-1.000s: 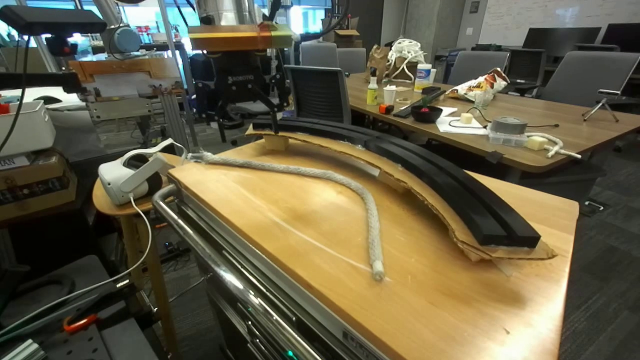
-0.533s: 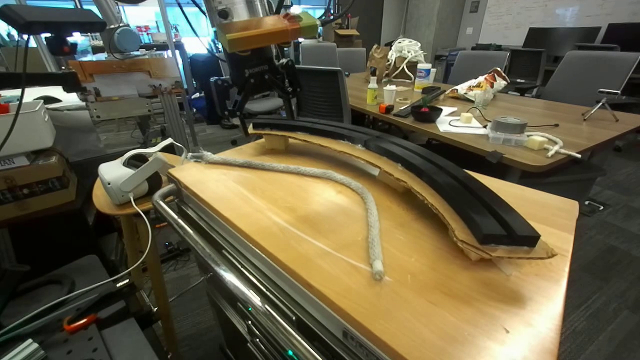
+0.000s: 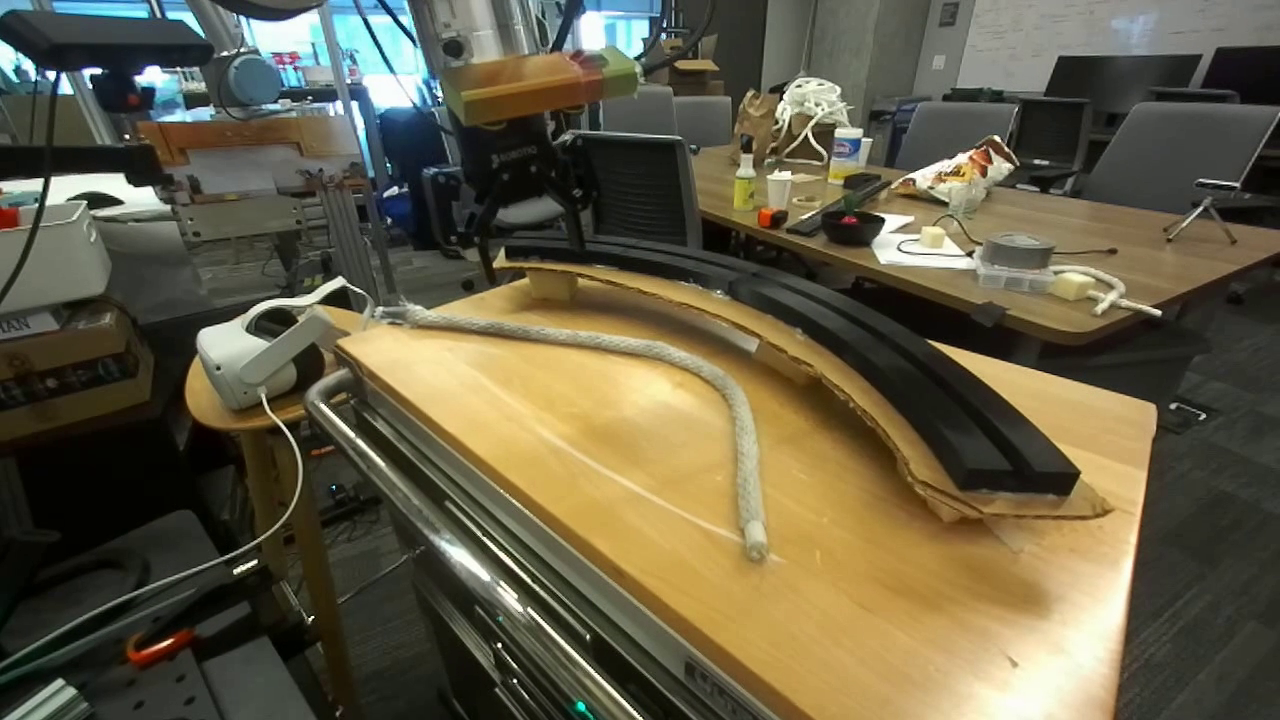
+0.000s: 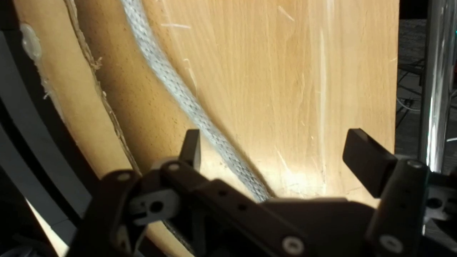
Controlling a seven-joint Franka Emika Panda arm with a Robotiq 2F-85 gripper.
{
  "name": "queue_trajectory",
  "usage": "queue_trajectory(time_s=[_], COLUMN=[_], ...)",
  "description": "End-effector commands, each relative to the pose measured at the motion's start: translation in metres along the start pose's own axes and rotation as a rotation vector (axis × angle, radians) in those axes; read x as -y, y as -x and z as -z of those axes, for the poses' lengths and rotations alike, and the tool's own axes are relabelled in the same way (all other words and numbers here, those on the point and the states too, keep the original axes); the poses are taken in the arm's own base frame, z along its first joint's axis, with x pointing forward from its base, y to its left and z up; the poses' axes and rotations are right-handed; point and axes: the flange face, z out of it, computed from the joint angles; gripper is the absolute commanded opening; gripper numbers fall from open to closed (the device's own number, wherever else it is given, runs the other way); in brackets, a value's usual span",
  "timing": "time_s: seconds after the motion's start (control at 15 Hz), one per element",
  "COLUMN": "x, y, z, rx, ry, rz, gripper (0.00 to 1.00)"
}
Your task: Place the rope along the black object
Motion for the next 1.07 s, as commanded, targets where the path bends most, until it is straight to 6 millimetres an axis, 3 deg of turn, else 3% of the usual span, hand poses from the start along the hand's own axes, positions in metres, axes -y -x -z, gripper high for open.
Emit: queue_trajectory(time_s=[0.0, 0.4, 0.47, 0.6, 0.67, 0.73, 1.0], x=[-0.011, -0.023, -0.028, -0.035, -0.039, -0.043, -0.058], y=[-0.022, -0.049, -0.05, -0.051, -0.051, -0.05, -0.046], z=[-0.019, -0.06, -0.066, -0.077, -0.083, -0.088, -0.105], rx=[0.026, 0.029, 0.03, 0.037, 0.042, 0.042, 0.033], ry=[0.018, -0.064, -0.065, -0.065, -0.064, -0.068, -0.082], rz=[0.05, 0.14, 0.127, 0.108, 0.099, 0.089, 0.056], gripper=[1.0, 1.0, 0.95, 0.74, 0.86, 0.77, 0.65])
